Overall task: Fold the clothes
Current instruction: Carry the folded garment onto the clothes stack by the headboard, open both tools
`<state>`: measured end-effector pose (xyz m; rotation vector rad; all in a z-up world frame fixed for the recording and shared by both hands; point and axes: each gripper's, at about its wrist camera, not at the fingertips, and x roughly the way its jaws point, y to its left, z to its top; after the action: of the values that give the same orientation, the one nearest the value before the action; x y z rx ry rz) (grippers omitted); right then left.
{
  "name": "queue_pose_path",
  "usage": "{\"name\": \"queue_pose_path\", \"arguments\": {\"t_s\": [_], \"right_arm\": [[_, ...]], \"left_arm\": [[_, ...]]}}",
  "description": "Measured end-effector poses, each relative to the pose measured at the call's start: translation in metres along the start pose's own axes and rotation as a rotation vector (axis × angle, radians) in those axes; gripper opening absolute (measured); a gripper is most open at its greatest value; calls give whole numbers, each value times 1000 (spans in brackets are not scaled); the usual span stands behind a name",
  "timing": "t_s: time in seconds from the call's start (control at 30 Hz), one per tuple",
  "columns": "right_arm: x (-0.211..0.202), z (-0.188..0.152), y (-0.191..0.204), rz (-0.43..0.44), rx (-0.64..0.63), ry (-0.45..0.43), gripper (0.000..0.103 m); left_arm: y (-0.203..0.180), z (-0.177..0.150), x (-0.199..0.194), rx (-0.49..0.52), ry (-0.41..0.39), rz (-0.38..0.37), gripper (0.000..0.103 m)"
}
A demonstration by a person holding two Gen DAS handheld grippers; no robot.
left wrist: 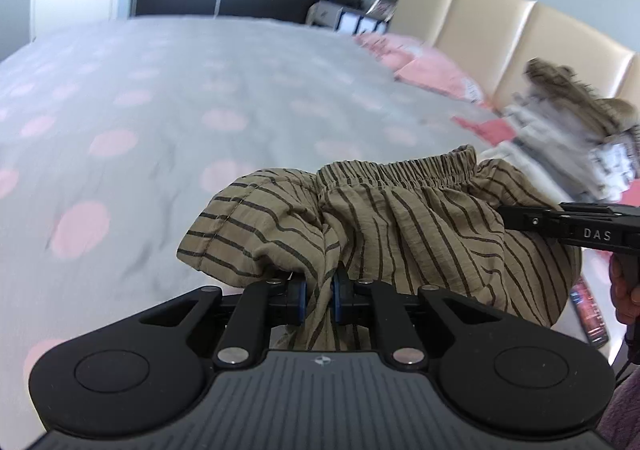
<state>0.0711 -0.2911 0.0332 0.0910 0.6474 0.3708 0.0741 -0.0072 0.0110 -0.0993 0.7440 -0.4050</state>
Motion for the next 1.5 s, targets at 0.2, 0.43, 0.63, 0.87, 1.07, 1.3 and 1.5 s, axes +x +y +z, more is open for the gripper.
{"name": "queue_pose_path", "arguments": {"t_s": [0.2, 0.43, 0.63, 0.87, 1.07, 1.3, 1.5], "right_arm": [[-55, 12, -25, -39, 32, -65, 15], [-157, 48, -63, -97, 47, -203, 15], [-246, 99, -100, -212, 8, -297, 15], [-306, 146, -159, -338, -11, -386, 15], [-317, 159, -216, -378, 17, -395, 16], [-290, 169, -280, -383, 65, -353, 16], [-233, 169, -328, -367, 117, -283, 19]], "left_arm": [[-42, 26, -17, 71, -41, -79, 9], [-108, 82, -55, 198, -149, -244, 9], [-187, 150, -68, 336, -251, -374, 9], [-290, 201, -48, 484, -328, -422, 9], [-336, 214, -14, 499, -312, -447, 9], [-362, 219, 24, 521, -256, -427, 9], [-364, 221, 75, 542, -160, -374, 9]]}}
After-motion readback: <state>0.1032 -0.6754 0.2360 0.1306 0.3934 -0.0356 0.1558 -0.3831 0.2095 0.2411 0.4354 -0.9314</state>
